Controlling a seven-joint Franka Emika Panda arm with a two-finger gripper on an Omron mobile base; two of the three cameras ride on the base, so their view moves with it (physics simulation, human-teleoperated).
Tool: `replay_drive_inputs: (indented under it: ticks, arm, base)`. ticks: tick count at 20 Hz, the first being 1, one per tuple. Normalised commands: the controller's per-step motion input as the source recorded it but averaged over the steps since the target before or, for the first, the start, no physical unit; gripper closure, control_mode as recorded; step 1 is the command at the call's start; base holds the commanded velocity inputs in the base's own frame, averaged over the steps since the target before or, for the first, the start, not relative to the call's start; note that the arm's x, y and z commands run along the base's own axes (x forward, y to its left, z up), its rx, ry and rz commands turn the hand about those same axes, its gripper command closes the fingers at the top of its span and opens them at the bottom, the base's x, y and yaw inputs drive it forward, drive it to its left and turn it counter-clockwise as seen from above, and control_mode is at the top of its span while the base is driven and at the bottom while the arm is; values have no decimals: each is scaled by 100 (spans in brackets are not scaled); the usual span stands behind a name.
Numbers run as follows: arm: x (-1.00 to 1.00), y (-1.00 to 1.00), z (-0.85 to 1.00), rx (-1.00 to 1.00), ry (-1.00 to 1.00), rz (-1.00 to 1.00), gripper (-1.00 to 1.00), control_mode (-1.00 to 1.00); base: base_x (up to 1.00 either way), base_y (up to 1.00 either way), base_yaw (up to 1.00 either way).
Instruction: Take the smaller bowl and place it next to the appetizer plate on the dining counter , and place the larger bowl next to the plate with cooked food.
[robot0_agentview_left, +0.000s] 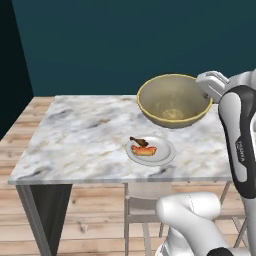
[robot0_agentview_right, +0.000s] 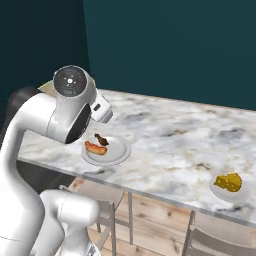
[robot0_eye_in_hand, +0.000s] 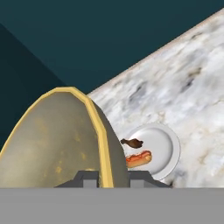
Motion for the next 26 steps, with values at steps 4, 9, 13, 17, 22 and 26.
replay_drive_inputs:
  ticks: [4,9,13,17,22,26]
  arm:
    - [0,-66,-65,0,-5,0,100,-100]
    - [-1,-72,-53,0,1,0,100,-100]
    - [0,-67,-39,0,12,-4,100,-100]
    - [0,-73,-23,4,24,-7,100,-100]
    - [1,-73,-19,8,21,-7,100,-100]
    - [10,-57,-22,5,11,-1,100,-100]
  base:
    - [0,0,0]
    - [0,0,0]
    - [0,0,0]
    - [0,0,0]
    - [0,0,0]
    - [0,0,0]
